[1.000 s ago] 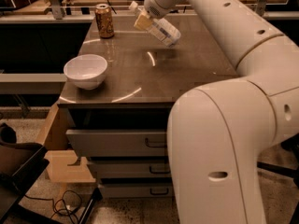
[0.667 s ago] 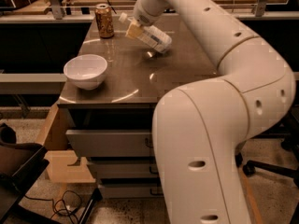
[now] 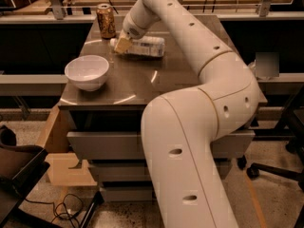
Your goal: Knock blue plastic bottle over
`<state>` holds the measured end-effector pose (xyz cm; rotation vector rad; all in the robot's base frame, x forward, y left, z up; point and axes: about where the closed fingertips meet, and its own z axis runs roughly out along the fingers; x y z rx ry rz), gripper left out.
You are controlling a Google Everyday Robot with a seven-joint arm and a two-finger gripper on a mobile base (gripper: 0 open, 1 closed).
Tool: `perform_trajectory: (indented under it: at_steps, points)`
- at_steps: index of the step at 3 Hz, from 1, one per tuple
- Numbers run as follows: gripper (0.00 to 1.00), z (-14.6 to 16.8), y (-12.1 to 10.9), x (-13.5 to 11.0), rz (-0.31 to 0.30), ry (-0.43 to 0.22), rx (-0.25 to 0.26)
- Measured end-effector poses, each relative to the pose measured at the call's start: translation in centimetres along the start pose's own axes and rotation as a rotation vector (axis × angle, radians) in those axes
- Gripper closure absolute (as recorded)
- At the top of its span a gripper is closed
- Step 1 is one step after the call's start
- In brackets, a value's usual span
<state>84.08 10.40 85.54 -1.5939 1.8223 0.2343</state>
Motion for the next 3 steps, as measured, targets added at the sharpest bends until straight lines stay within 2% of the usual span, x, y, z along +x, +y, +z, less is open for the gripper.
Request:
perform_trajectory:
  at_steps: [1, 2, 3]
  points:
    - [0.59, 0.31, -0.02, -0.05, 0.0, -0.002, -0.003]
    - [0.28, 0.56, 0.09, -0.09, 0.0, 0.0, -0.007]
    - [0.05, 0.49, 0.06, -0.15, 0.0, 0.0, -0.007]
